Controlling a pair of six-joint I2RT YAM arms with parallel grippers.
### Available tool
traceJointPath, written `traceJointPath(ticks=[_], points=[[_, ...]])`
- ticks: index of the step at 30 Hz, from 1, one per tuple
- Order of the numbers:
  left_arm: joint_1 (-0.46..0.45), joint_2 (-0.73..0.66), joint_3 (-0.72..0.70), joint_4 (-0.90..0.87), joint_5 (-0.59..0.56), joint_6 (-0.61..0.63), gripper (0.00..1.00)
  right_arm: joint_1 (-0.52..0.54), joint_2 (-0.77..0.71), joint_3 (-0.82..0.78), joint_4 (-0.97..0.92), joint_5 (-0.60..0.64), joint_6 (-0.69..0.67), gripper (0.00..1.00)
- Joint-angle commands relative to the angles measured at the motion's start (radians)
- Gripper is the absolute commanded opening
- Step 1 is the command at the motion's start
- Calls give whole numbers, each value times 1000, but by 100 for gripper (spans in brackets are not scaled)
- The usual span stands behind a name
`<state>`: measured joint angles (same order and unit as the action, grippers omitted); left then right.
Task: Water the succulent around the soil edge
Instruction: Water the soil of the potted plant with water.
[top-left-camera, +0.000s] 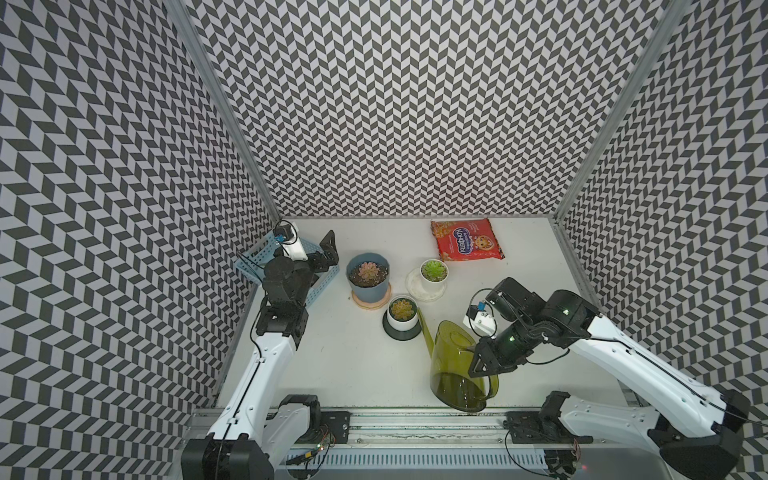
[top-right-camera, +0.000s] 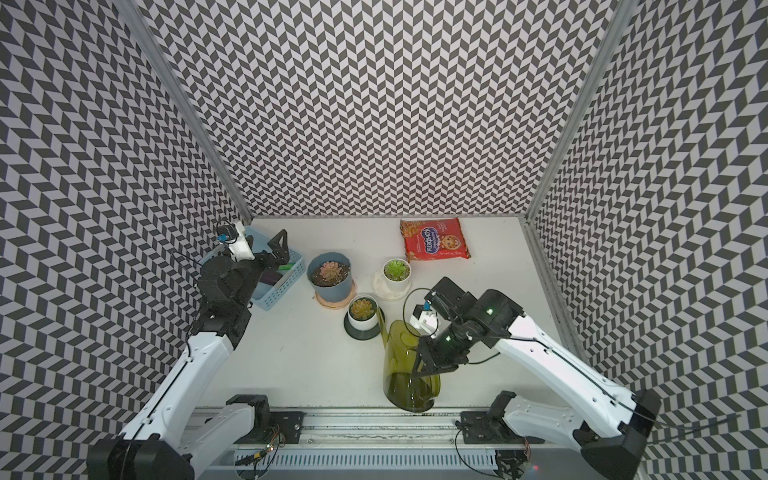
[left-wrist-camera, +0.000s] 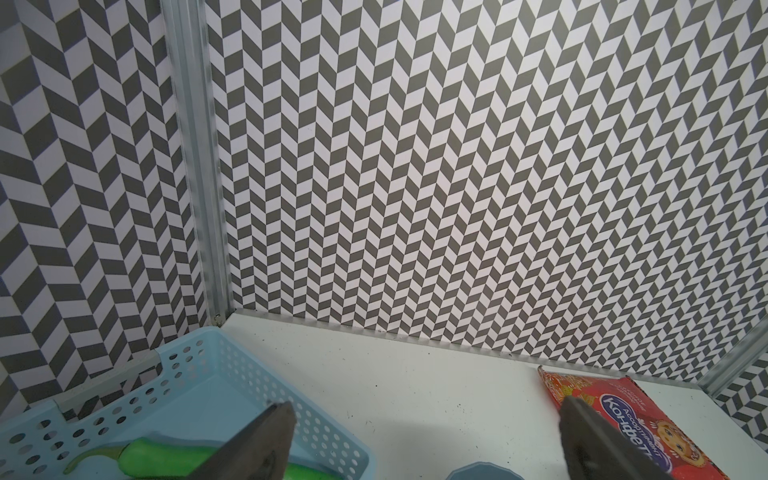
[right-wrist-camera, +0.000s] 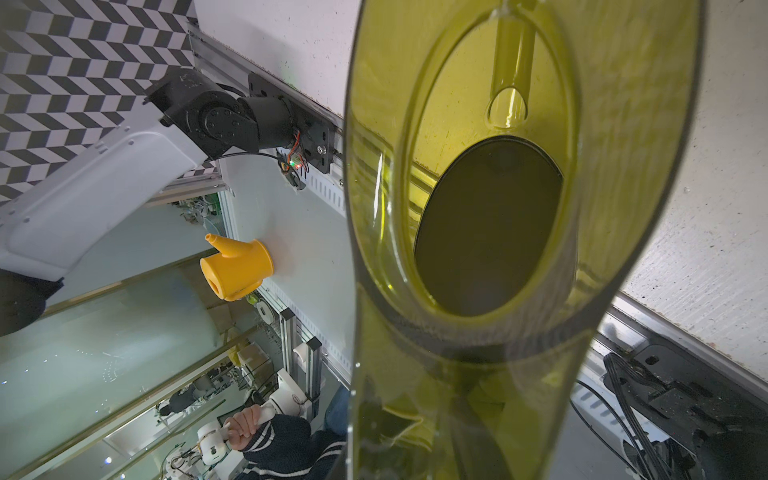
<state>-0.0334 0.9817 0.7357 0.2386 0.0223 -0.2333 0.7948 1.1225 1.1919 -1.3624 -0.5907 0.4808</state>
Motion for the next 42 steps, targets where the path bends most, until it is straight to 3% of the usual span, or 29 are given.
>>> traceJointPath(ticks=[1,42], points=[[-6,0,0,19,-4,11,100,-14,8,30,36,-22,-45,0],[-7,0,-1,27,-2,16,100,-45,127,172,37,-66,-105,0]])
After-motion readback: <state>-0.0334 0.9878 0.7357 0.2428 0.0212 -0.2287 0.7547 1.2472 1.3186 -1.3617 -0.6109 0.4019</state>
